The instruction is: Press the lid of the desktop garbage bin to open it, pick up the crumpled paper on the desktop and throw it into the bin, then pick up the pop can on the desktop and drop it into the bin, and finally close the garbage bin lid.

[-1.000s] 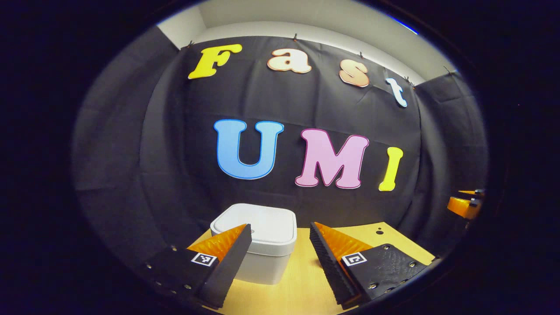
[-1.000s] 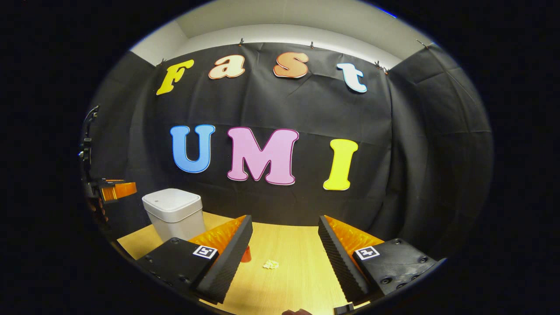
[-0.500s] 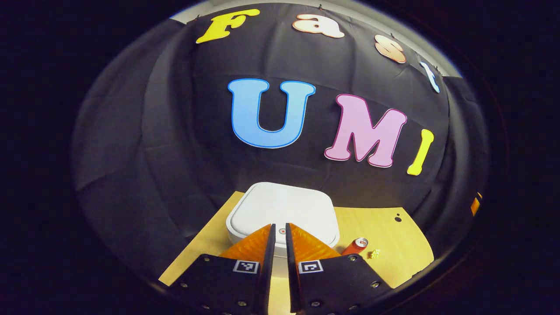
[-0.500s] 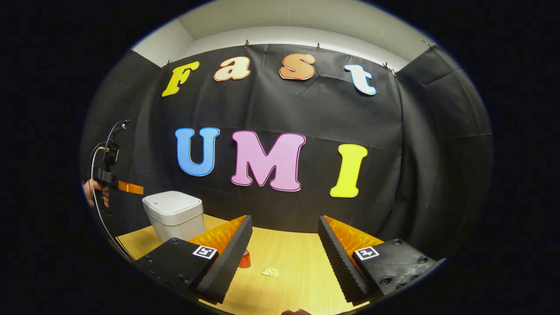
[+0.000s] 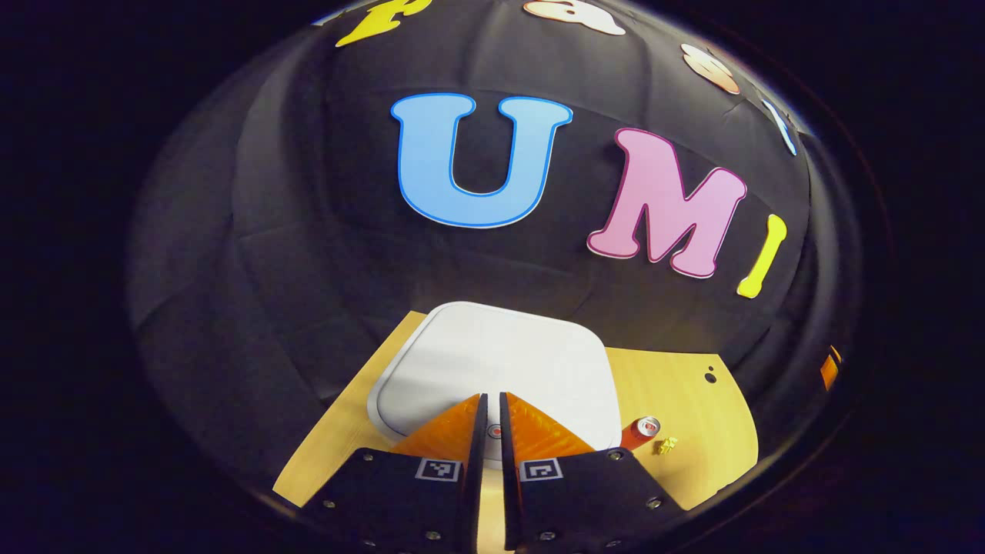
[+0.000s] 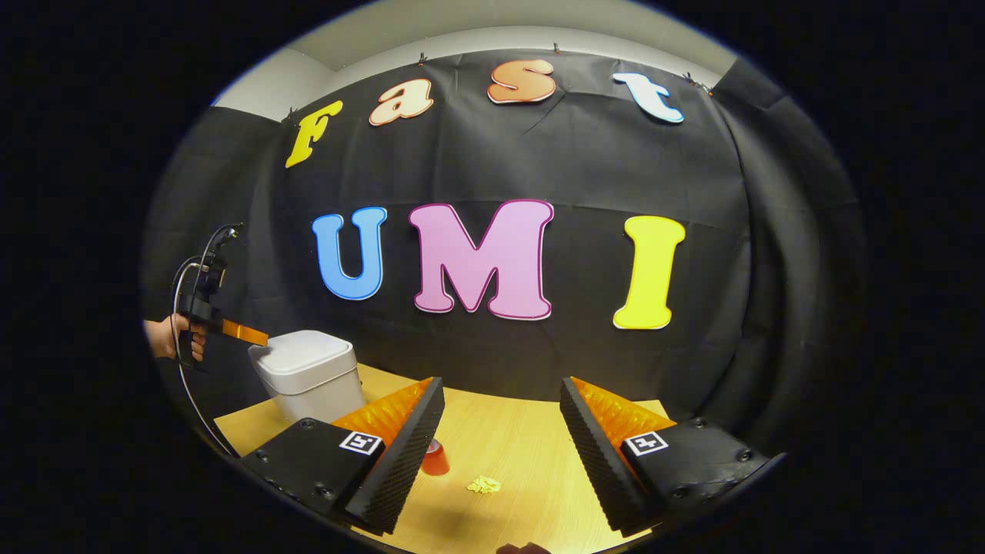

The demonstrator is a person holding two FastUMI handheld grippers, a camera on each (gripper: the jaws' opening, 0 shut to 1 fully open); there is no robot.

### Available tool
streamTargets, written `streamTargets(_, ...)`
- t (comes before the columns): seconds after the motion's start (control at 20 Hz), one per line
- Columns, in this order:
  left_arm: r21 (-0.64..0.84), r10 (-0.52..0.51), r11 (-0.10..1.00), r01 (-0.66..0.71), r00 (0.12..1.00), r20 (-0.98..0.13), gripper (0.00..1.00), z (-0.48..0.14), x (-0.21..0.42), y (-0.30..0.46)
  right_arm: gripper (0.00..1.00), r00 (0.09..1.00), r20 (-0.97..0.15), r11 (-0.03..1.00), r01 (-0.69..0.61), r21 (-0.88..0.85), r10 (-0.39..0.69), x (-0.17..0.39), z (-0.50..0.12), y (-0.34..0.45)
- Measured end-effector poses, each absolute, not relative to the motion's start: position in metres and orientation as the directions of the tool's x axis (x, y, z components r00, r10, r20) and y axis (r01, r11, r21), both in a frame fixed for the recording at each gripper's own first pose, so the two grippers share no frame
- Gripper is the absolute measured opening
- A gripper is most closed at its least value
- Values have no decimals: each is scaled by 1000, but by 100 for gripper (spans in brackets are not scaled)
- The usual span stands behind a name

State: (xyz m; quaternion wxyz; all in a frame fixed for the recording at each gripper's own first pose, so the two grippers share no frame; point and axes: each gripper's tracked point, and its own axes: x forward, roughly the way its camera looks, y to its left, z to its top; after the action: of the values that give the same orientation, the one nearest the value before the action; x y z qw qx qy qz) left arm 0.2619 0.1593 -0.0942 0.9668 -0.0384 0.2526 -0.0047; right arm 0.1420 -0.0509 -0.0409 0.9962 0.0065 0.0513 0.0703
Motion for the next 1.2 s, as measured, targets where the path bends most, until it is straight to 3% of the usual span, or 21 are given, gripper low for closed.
streamTargets(0.35, -77, -96, 995, 64, 824, -559, 17, -108, 258, 162, 98, 993, -80, 996, -86, 35, 88, 145, -26, -50)
streamTargets(0.65, 31, -44, 997, 76, 812, -582, 14, -115, 256, 164, 98, 991, -111, 996, -73, 42, 77, 142, -33, -25)
streamTargets(0.8, 154, -6, 983, 101, 853, -522, 13, -108, 264, 160, 98, 989, -132, 998, -58, 40, 63, 133, -41, -27)
streamTargets(0.85, 163, 1, 982, 91, 872, -489, 17, -102, 269, 161, 98, 987, -145, 998, -58, 39, 63, 130, -44, -27)
streamTargets(0.9, 157, 14, 985, 68, 881, -473, 13, -97, 270, 163, 98, 987, -151, 998, -55, 32, 60, 126, -44, -29)
streamTargets(1.1, 110, 26, 994, 11, 944, -328, 14, -51, 268, 169, 98, 987, -160, 999, -32, -21, 29, 117, -46, -45)
streamTargets(1.2, 113, 29, 994, 6, 950, -310, 17, -37, 260, 170, 98, 986, -164, 1000, -24, -15, 21, 115, -48, -47)
